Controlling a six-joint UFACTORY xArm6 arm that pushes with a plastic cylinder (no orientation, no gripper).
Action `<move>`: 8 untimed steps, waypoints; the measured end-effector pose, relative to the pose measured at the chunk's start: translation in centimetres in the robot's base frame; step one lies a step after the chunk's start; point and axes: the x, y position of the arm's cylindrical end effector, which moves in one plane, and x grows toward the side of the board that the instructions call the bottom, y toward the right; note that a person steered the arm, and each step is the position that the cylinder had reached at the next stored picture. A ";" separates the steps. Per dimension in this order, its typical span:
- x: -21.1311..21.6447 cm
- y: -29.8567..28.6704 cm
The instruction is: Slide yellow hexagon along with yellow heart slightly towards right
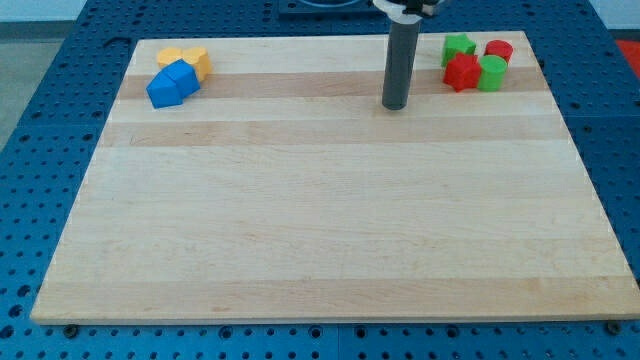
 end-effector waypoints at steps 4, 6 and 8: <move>-5.1 -8.0; -7.4 -12.4; -8.2 -14.8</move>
